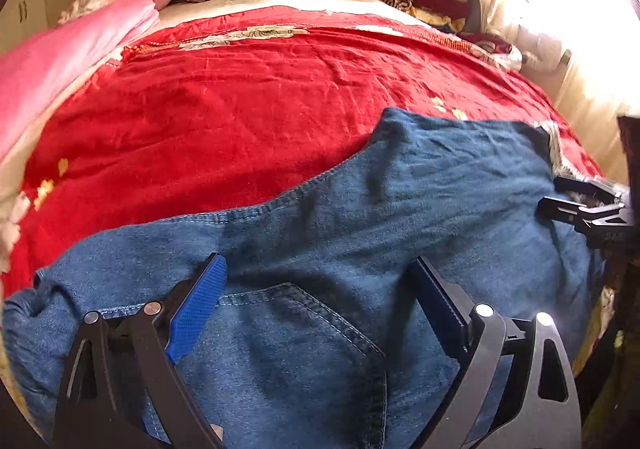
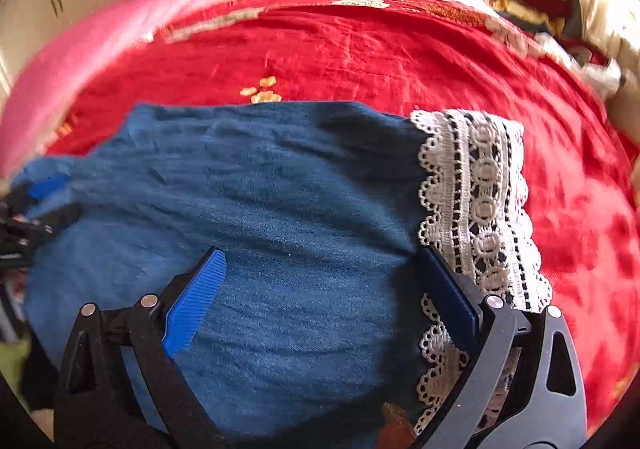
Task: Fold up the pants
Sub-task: 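Move the right gripper to the lace-trimmed hem edge of the folded pants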
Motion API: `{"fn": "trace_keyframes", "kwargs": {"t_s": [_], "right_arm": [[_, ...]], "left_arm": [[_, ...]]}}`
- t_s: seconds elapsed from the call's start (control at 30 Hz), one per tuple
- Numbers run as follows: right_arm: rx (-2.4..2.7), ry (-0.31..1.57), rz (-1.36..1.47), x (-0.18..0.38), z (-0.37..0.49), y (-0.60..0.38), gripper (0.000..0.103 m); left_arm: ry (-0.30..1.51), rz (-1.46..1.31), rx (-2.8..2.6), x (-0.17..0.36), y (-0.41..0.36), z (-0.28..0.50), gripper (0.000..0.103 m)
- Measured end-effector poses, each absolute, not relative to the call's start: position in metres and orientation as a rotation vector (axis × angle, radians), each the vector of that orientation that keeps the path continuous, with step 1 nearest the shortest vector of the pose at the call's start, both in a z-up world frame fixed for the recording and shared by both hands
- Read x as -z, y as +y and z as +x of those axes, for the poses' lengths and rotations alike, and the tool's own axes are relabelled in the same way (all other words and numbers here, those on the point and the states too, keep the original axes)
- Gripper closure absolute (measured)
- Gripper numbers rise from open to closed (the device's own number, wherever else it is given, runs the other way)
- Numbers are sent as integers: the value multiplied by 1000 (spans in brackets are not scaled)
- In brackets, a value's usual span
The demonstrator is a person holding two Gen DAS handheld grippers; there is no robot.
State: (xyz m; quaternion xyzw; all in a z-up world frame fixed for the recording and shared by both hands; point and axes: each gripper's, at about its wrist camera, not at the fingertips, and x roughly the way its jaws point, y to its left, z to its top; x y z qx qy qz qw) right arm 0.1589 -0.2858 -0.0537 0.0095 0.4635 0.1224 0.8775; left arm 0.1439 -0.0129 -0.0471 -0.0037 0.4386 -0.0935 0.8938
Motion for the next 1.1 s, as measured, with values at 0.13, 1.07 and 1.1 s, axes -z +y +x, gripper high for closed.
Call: {"fn": "trace_keyframes", "kwargs": {"t_s": [0.13, 1.07, 1.1], "right_arm": [[-230, 948, -2, 50, 151, -281, 12], [-109, 706, 268, -26, 46, -378, 9], [-105, 705, 273, -26, 44, -381, 9]], "left_arm": [[888, -3, 179, 46, -15, 141, 11], [791, 32, 321, -44, -76, 118, 4], [790, 41, 328, -45, -81, 121, 4]]}}
